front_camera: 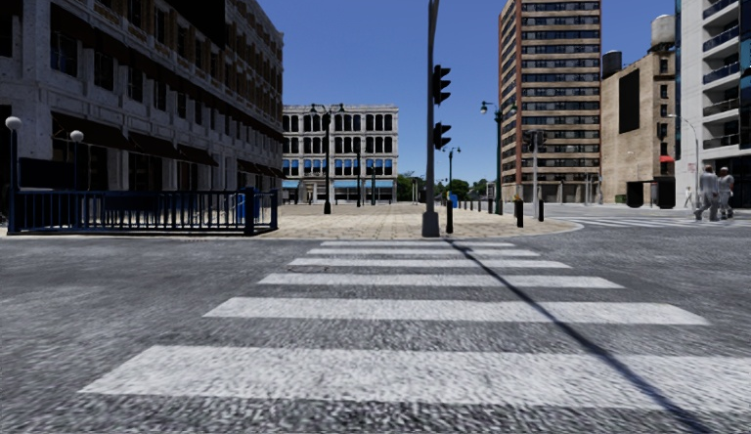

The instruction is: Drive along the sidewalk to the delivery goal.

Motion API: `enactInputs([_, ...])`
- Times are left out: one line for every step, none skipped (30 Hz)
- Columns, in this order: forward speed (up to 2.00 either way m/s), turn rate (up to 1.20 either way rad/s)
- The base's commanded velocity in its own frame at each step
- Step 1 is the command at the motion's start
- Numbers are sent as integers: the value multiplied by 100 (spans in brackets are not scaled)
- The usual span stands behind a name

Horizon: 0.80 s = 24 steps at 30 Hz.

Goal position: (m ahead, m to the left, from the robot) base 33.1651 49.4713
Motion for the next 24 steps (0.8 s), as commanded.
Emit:
enactInputs([199, 0])
enactInputs([199, 0])
enactInputs([199, 0])
enactInputs([199, 0])
enactInputs([199, 0])
enactInputs([199, 0])
enactInputs([199, 0])
enactInputs([199, 0])
enactInputs([199, 0])
enactInputs([199, 0])
enactInputs([199, 6])
enactInputs([199, 17])
enactInputs([199, 20])
enactInputs([199, 20])
enactInputs([199, 14])
enactInputs([199, 0])
enactInputs([199, 0])
enactInputs([199, 0])
enactInputs([199, 0])
enactInputs([199, 0])
enactInputs([199, 0])
enactInputs([199, 0])
enactInputs([199, 0])
enactInputs([199, 0])
